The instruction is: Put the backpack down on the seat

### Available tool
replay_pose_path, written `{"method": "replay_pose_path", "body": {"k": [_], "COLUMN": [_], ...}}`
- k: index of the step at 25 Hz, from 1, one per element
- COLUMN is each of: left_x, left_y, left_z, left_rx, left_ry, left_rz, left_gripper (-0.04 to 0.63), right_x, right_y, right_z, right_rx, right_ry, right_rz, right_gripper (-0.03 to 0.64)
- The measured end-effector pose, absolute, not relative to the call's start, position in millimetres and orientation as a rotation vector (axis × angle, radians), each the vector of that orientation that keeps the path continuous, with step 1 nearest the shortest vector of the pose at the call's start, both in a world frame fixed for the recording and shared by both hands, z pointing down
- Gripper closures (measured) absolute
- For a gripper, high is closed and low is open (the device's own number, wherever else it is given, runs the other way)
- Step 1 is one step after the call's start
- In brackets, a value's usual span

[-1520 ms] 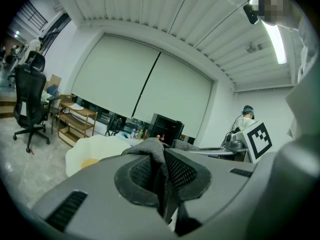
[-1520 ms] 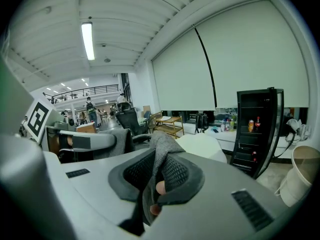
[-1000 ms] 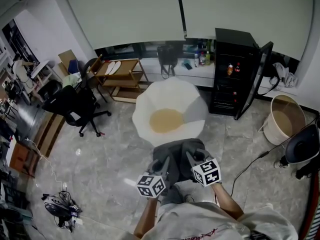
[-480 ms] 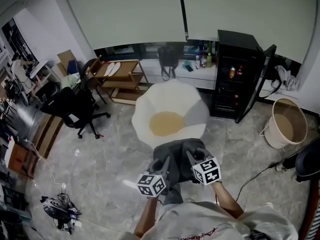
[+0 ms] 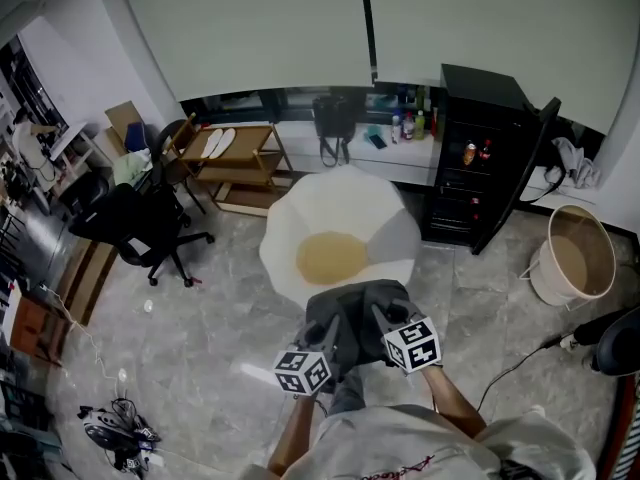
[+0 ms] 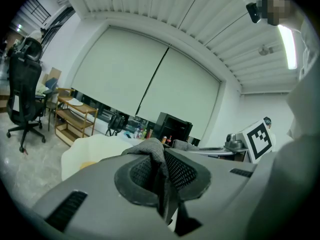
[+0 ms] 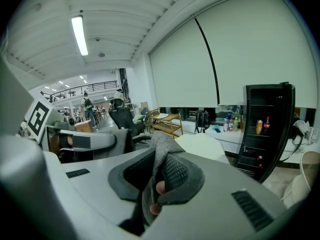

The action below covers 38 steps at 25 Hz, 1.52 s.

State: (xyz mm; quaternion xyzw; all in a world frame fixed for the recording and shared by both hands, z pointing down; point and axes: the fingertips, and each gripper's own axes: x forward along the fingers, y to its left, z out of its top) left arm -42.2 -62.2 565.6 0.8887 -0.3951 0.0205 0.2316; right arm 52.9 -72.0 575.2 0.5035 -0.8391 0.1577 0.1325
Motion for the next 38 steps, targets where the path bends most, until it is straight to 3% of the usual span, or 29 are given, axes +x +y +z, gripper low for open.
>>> {"method": "replay_pose_path", "body": {"k": [38], "left_x": [-137.7], "left_y": [-375.7], "left_z": [545.3], "left_rx": [2.454], "left_ry": [-1.014], "left_rz": [0.025], "left_gripper": [0.535], "right_x": [-41.5], "right_y": [-378.5], "right_z": [557.8], "right_rx": [1.465], "right_ry": [-2.371], "right_rz": [0.450], "right_gripper": [0.565]}}
